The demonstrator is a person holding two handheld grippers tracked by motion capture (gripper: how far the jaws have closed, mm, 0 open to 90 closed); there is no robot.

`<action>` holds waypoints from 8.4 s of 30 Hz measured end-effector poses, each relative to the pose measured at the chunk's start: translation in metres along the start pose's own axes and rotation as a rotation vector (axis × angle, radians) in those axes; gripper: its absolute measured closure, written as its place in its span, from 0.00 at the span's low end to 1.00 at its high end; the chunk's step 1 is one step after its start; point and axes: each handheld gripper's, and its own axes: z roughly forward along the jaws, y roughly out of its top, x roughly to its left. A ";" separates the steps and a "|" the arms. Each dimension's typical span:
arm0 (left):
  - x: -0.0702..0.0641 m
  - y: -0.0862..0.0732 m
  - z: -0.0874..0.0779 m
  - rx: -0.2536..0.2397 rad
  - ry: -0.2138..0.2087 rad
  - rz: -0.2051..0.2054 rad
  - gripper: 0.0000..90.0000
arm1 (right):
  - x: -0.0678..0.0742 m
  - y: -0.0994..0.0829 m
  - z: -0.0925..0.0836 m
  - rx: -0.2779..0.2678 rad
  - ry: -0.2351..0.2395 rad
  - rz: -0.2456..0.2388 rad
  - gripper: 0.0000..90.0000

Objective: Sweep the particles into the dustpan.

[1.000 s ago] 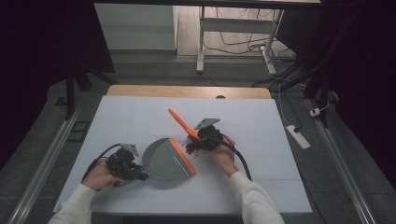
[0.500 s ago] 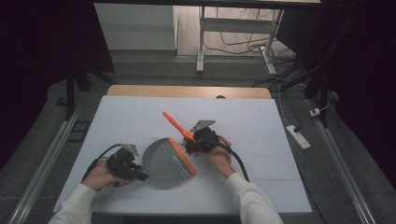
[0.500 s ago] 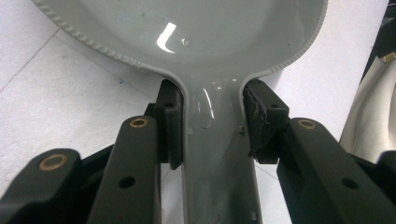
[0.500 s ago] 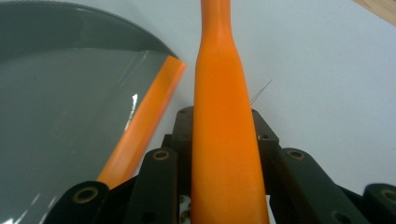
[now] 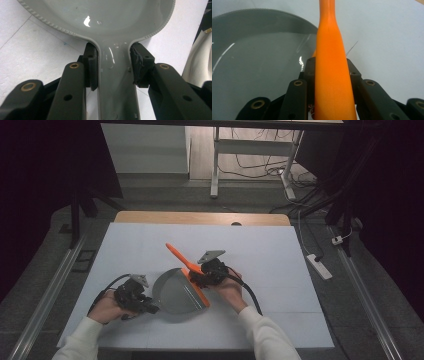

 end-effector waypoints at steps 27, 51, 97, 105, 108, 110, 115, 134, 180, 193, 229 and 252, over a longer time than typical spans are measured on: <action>-0.001 0.000 0.000 0.001 0.002 0.000 0.69 | -0.018 -0.005 -0.013 -0.010 -0.081 0.058 0.78; -0.001 0.000 0.000 0.003 0.005 0.004 0.69 | 0.021 0.009 -0.020 -0.103 0.064 0.026 0.78; -0.001 0.000 0.001 0.008 0.009 0.007 0.69 | 0.022 -0.033 -0.025 -0.094 -0.023 0.160 0.78; -0.001 0.000 0.001 0.009 0.010 0.007 0.69 | 0.038 -0.023 -0.023 -0.118 0.042 0.144 0.78; -0.001 -0.001 0.001 0.009 0.012 0.009 0.69 | 0.043 -0.019 -0.023 -0.131 0.064 0.127 0.78; -0.001 -0.001 0.001 0.009 0.011 0.008 0.69 | 0.040 -0.017 -0.029 -0.152 0.031 0.115 0.78; -0.001 -0.001 0.002 0.010 0.012 0.008 0.69 | 0.024 -0.020 -0.039 -0.165 -0.028 0.138 0.78; -0.002 -0.001 0.001 0.011 0.011 0.010 0.69 | 0.004 -0.043 -0.035 -0.081 -0.098 0.175 0.78; -0.008 -0.003 0.000 0.016 0.032 0.003 0.69 | 0.012 -0.050 -0.060 -0.120 -0.090 0.207 0.78; -0.007 -0.004 0.000 0.017 0.030 0.004 0.69 | 0.040 -0.057 -0.053 -0.080 0.006 0.216 0.78; -0.007 -0.005 0.001 0.001 0.027 0.000 0.69 | 0.053 -0.044 -0.053 -0.138 0.061 0.133 0.78; -0.007 -0.014 -0.008 -0.104 0.083 -0.043 0.69 | 0.008 -0.055 -0.109 -0.276 -0.016 0.191 0.78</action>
